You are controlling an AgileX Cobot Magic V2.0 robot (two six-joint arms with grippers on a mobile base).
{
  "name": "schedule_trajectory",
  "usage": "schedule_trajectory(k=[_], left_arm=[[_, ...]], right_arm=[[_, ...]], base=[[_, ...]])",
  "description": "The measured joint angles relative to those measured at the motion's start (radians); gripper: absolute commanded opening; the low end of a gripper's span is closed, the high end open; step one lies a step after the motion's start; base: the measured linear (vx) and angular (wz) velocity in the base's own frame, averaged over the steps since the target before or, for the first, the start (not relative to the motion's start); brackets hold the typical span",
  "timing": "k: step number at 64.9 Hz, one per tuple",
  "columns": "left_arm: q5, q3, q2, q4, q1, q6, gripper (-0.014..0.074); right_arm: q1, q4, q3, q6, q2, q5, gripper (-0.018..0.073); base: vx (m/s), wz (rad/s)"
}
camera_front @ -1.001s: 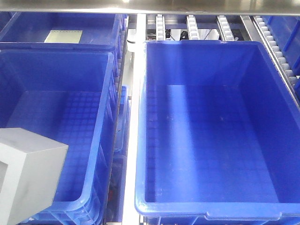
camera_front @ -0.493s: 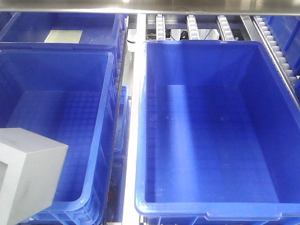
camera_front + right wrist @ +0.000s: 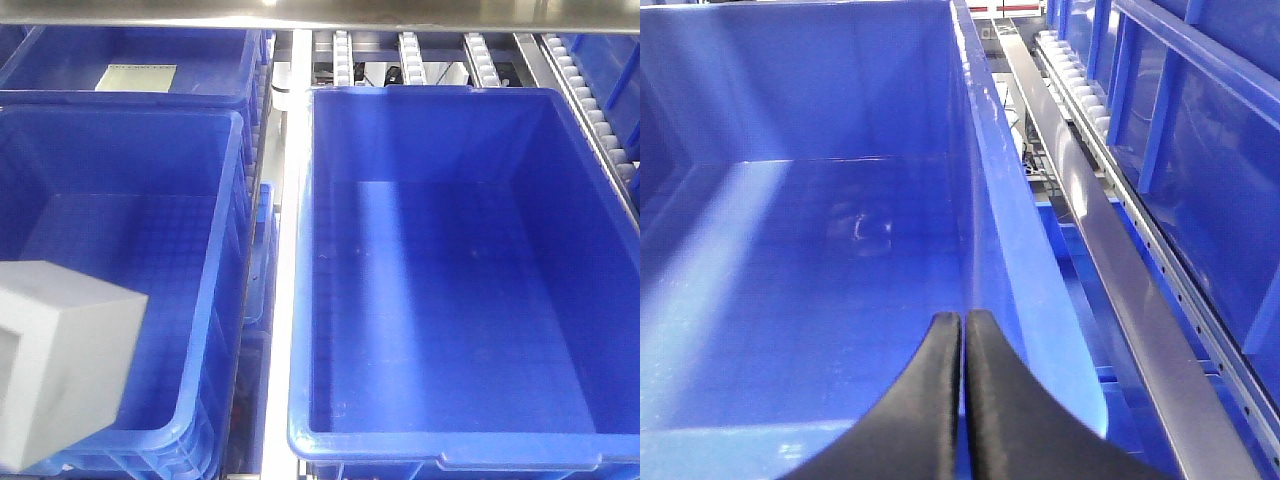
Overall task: Sort gray base to blue bin
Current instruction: 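Lower the gray base into the larger blue bin with the left gripper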
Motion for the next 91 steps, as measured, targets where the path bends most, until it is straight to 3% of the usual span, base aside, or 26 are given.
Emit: schedule_trajectory(k=[6,15,35,45,55,69,82,91], left_arm=[[-0.062,0.0,0.063,0.0,-0.021,0.0,-0.0006],[-0.167,-0.029,0.185,0.0,-0.109,0.0,-0.0006],[-0.323,-0.27,0.632,0.003,-0.411,0.0,-0.0006],[-0.351,-0.447,0.913,0.003,-0.518,0.0,-0.0003],[-0.326,-0.664,1.211,0.003,-0.546,0.0,0.0001],[-0.113,-1.009,1.569,0.003,-0.546,0.0,0.0004],[-0.014,-1.175,1.724,0.003,-0.546,0.0,0.0027],[-0.003,-1.194,1.764,0.003,-0.546,0.0,0.0103]], right_arm=[[0.0,0.0,0.0,0.0,0.0,0.0,-0.0005],[0.0,0.0,0.0,0.0,0.0,0.0,-0.0005],[0.0,0.0,0.0,0.0,0.0,0.0,-0.0005],[0.0,0.0,0.0,0.0,0.0,0.0,-0.0005],[0.0,0.0,0.0,0.0,0.0,0.0,-0.0005],[0.0,0.0,0.0,0.0,0.0,-0.001,-0.0005],[0.0,0.0,0.0,0.0,0.0,-0.001,-0.0005],[0.0,0.0,0.0,0.0,0.0,-0.001,-0.0005]], base=[[0.0,0.0],[0.0,0.0],[0.0,0.0],[0.0,0.0],[0.0,0.0],[0.0,0.0],[0.0,0.0],[0.0,0.0]])
